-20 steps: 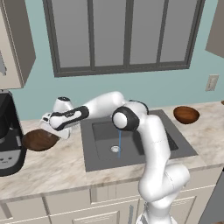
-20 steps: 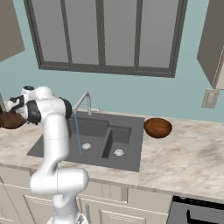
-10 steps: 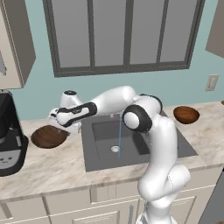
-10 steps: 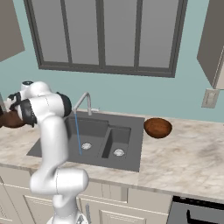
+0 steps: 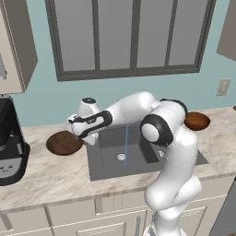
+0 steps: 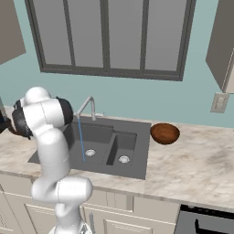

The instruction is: Rinse each bowl for a few seconds and place them down in the sink or on the counter.

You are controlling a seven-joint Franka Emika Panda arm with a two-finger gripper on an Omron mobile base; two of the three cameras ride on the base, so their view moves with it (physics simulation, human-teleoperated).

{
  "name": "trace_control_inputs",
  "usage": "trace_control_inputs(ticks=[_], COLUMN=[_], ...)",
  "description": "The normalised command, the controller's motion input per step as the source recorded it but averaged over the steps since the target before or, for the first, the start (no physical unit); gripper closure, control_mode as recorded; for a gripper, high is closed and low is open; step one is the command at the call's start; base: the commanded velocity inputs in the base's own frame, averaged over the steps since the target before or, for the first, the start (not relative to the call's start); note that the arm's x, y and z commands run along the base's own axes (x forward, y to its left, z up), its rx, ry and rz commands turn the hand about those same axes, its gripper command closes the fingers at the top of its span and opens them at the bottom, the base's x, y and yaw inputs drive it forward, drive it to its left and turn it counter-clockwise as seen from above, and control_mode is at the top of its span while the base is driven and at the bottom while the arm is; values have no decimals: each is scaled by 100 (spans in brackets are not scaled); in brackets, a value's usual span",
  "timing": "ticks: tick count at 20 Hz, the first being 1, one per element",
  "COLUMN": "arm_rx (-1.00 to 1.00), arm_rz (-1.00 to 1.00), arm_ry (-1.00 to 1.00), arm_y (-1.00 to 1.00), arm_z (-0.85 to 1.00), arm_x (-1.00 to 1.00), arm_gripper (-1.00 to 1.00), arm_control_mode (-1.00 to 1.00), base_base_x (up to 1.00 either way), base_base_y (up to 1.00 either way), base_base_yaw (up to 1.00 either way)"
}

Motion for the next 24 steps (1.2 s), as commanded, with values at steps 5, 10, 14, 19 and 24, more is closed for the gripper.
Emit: trace_control_inputs(ticks=[5,10,14,19,24], arm_rx=[6,8,8,3,1], arm_rz=[-34,-34,-35,-37,-40], arm_ry=[1,5,8,10,11], arm_y=[-38,-29,-18,-5,0], arm_z=[21,31,23,8,2], arm_x=[-4,-14,-18,-21,-14], arm_gripper=[100,100,100,100,100], arm_control_mode=[-100,-100,-100,-100,-100], base_base_x=[0,0,0,0,0], base_base_y=[0,0,0,0,0], base_base_yaw=[0,0,0,0,0])
